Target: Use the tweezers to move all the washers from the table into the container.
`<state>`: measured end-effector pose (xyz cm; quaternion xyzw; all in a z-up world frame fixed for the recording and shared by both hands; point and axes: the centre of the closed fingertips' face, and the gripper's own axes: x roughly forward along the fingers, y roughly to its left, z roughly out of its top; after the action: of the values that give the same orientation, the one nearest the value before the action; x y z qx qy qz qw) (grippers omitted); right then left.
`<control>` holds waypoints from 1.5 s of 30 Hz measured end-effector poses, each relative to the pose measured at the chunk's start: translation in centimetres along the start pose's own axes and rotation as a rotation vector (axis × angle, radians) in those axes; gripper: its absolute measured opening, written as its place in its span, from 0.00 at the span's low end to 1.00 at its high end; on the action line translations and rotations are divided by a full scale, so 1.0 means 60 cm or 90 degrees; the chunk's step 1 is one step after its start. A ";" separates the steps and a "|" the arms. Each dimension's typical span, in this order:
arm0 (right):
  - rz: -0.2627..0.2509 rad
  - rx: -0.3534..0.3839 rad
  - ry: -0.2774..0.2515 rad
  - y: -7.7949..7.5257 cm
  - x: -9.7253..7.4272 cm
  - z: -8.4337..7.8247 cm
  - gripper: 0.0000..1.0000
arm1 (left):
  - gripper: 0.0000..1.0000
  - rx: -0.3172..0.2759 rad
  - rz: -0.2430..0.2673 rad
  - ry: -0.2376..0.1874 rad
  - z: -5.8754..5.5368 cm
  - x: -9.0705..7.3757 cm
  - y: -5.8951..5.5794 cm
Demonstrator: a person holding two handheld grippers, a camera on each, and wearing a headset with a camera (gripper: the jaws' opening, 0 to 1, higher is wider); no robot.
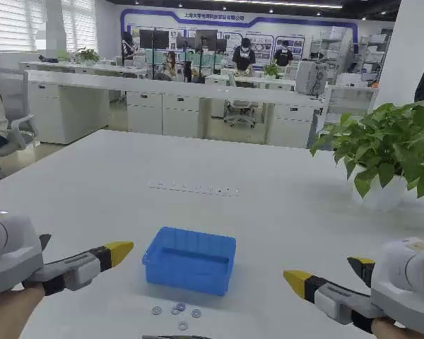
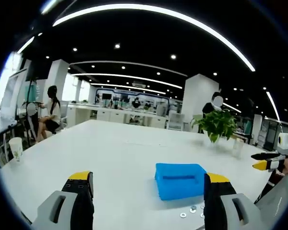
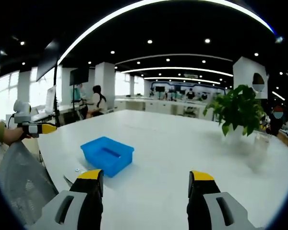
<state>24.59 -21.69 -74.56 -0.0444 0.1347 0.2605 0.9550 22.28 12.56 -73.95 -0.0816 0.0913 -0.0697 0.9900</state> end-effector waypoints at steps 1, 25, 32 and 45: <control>-0.001 0.000 0.000 -0.001 0.000 0.000 0.70 | 0.97 0.001 0.000 0.002 -0.001 0.000 0.000; -0.003 0.001 0.002 0.000 -0.002 -0.001 0.69 | 0.96 -0.001 0.001 0.006 -0.003 -0.001 0.001; -0.002 0.001 0.007 0.000 -0.001 -0.004 0.69 | 0.96 0.001 0.004 0.008 -0.004 -0.001 0.002; -0.002 0.001 0.007 -0.001 0.000 -0.004 0.69 | 0.95 0.002 0.007 0.015 -0.007 -0.001 0.003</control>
<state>24.56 -21.77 -74.78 -0.0453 0.1404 0.2587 0.9546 22.14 12.67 -74.37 -0.0784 0.1037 -0.0655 0.9893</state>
